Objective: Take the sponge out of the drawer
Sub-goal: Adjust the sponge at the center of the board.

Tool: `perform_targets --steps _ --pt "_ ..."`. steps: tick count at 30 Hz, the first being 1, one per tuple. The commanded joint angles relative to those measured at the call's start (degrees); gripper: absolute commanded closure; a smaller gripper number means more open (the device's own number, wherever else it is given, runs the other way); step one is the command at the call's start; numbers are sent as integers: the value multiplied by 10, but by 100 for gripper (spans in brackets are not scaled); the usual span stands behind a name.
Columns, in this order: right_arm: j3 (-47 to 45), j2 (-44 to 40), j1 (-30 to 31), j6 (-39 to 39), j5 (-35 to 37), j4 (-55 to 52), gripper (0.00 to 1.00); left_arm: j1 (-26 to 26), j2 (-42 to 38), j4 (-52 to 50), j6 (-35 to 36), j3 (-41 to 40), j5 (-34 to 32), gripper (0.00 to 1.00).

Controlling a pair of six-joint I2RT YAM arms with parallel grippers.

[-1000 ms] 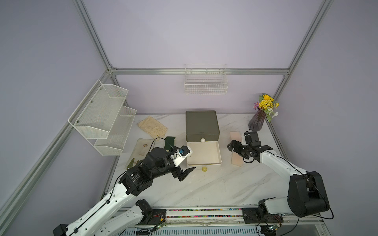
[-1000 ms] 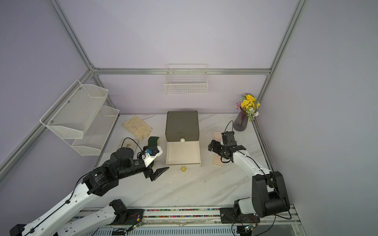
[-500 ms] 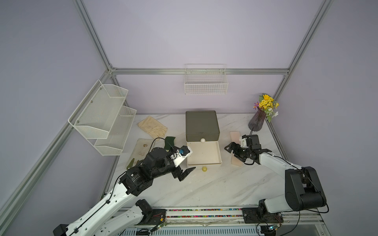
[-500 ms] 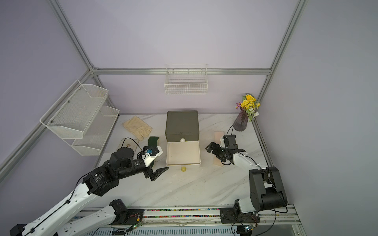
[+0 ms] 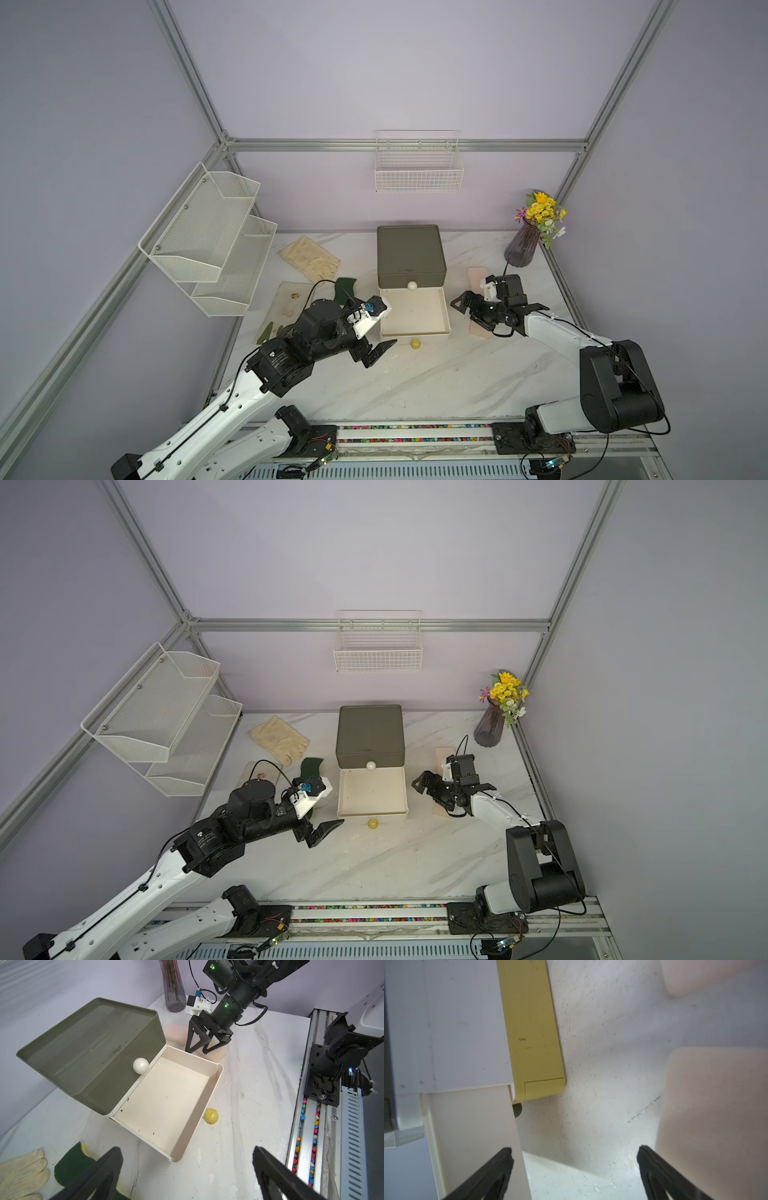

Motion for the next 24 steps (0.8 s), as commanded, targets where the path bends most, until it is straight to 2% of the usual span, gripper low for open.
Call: perform_targets --steps 1,7,19,24 --pt "3 12 10 -11 22 -17 3 5 0 23 -13 3 0 0" --pt "9 18 10 -38 108 -63 3 5 -3 23 -14 3 0 0" --pt "12 6 10 -39 132 -101 3 6 -6 22 -13 3 3 0" --pt "15 -23 11 -32 144 -128 3 6 -7 23 -14 3 5 0"
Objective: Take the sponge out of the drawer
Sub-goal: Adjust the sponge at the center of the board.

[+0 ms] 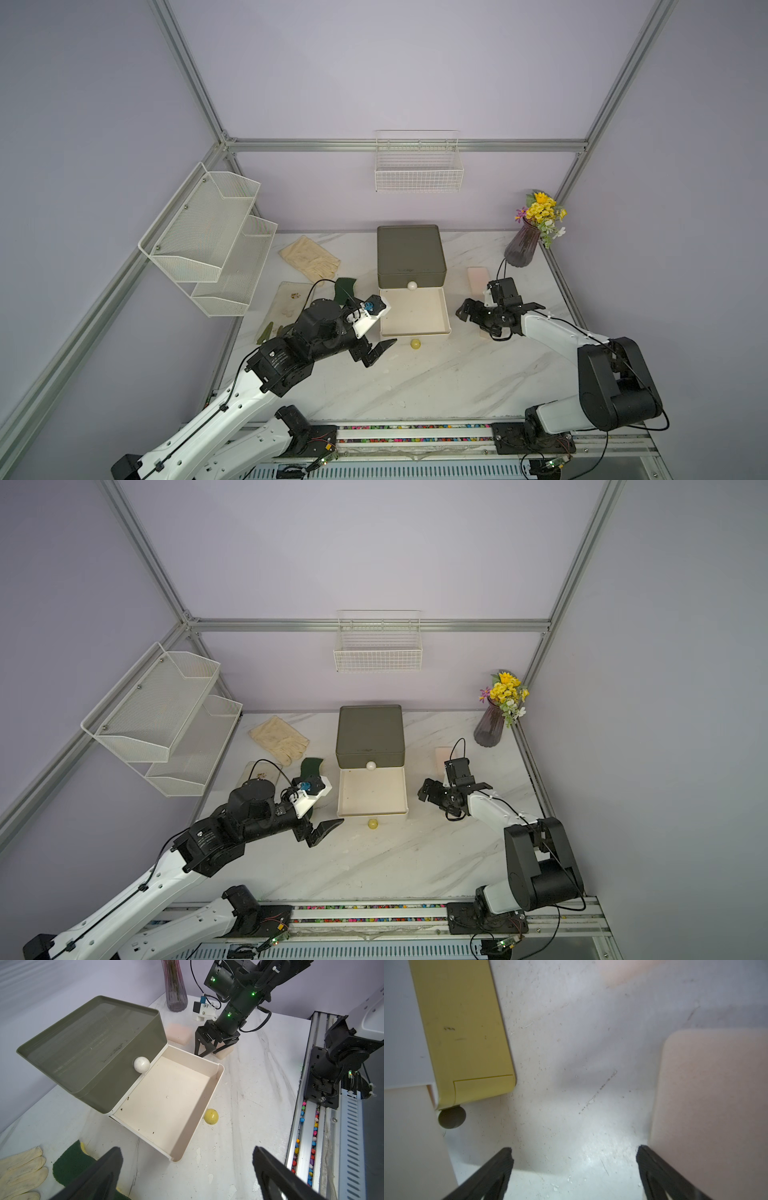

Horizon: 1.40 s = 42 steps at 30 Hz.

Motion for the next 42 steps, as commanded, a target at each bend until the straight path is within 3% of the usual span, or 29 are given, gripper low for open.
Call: perform_targets --steps 1,4,8,14,19,34,42 --pt "11 -37 2 4 24 -48 3 3 -7 22 -5 3 5 0" --pt "34 -82 1 12 24 -51 3 3 -6 22 -6 3 5 0" --pt "86 -92 -10 5 87 -68 3 3 -7 22 -6 3 8 0" --pt "76 -106 -132 -25 74 -42 3 3 -7 23 -8 3 13 0" --pt "33 -121 -194 -2 36 20 3 3 -7 23 -7 3 16 0" --pt "-45 5 -223 13 -27 158 3 4 -11 23 -8 2 17 0" --pt "-62 21 -224 22 -79 200 3 3 -9 23 -8 1 16 0"
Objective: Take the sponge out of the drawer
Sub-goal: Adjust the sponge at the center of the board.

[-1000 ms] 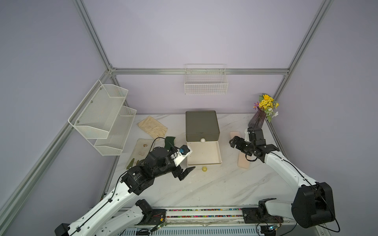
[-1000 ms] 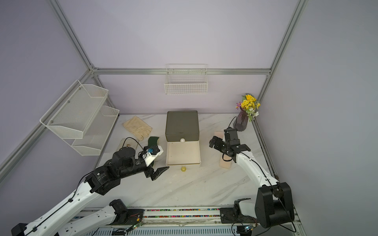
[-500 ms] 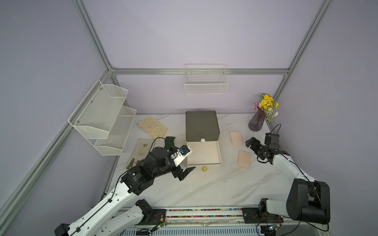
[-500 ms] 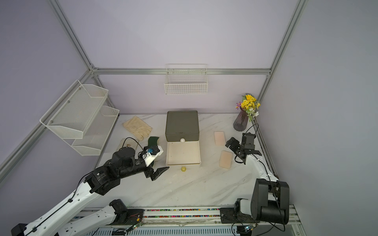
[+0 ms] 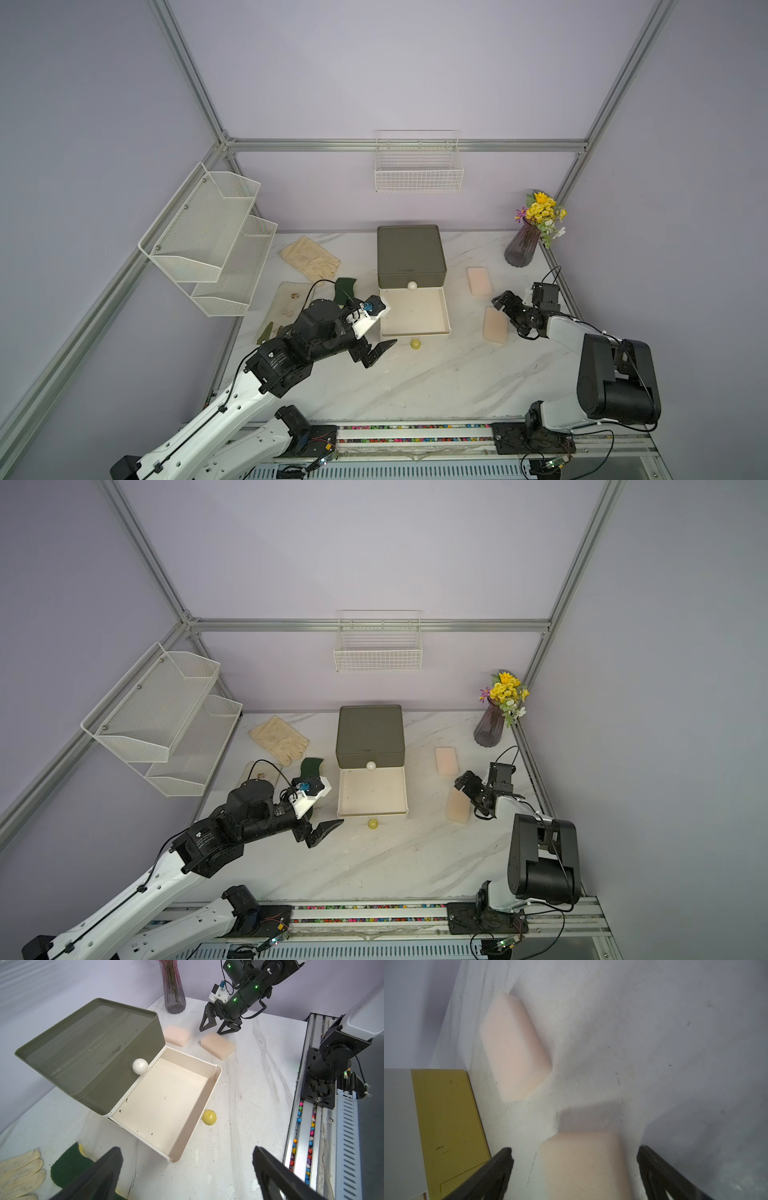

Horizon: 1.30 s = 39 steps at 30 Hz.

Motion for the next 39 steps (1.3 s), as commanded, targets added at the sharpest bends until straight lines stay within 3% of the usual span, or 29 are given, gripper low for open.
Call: perform_targets --steps 1,16,21,26,31,34,39 --pt "-3 -1 -3 4 -28 42 3 3 -4 22 -8 1 8 0" --pt "-1 32 6 -7 -128 75 3 4 1 23 -8 1 6 0" --pt "8 37 11 -13 -117 60 3 4 1 22 -8 1 6 0" --pt "21 3 11 -16 -97 46 3 4 2 23 -7 0 5 0" --pt "42 -100 18 -5 -72 29 3 5 8 23 -15 0 -16 0" --pt "68 -152 62 -6 -42 0 3 5 19 17 -19 1 -33 0" --pt "105 -200 197 -16 33 -63 3 5 31 3 -43 7 -74 0"
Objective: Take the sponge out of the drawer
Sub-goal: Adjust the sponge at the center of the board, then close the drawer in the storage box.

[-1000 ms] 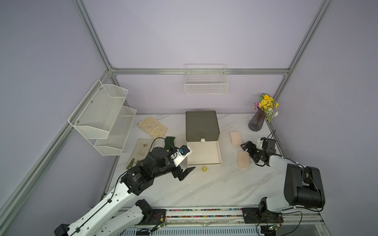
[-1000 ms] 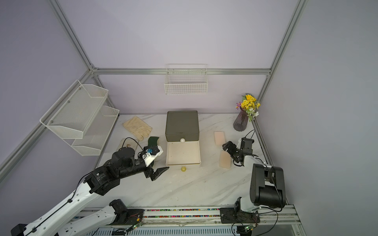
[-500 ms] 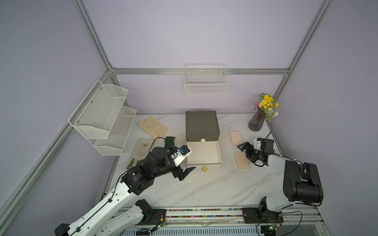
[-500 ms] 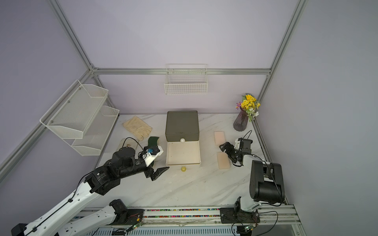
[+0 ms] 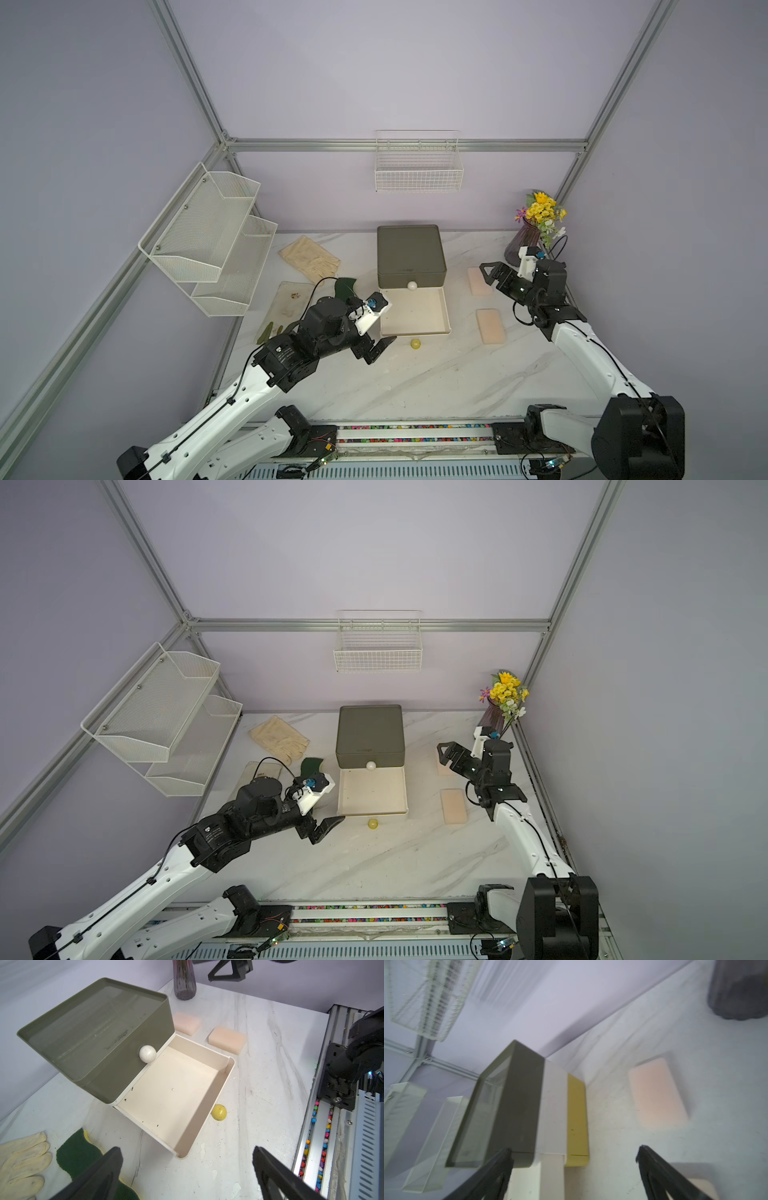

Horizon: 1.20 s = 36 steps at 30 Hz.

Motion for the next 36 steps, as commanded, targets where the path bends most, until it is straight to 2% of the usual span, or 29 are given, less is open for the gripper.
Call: perform_targets --steps 1,8,13,18,21,25,32,36 --pt "14 -19 66 -8 56 -76 3 5 -3 11 -29 5 -31 0" --pt "45 -80 220 44 132 -180 5 12 -9 27 -22 -7 -63 0" --pt "88 -80 382 138 262 -293 7 15 -17 34 -25 -13 -93 0" --pt "122 -12 592 253 400 -330 8 23 -36 45 -32 -24 -130 0" --pt "149 64 665 292 420 -346 8 28 -39 46 -38 -25 -158 0" --pt "170 118 716 332 429 -376 12 38 -37 41 -48 -25 -189 0" --pt "93 33 718 389 425 -355 23 69 -43 48 -66 -28 -212 0" --pt "89 63 712 377 446 -360 24 76 -42 52 -67 -27 -193 0"
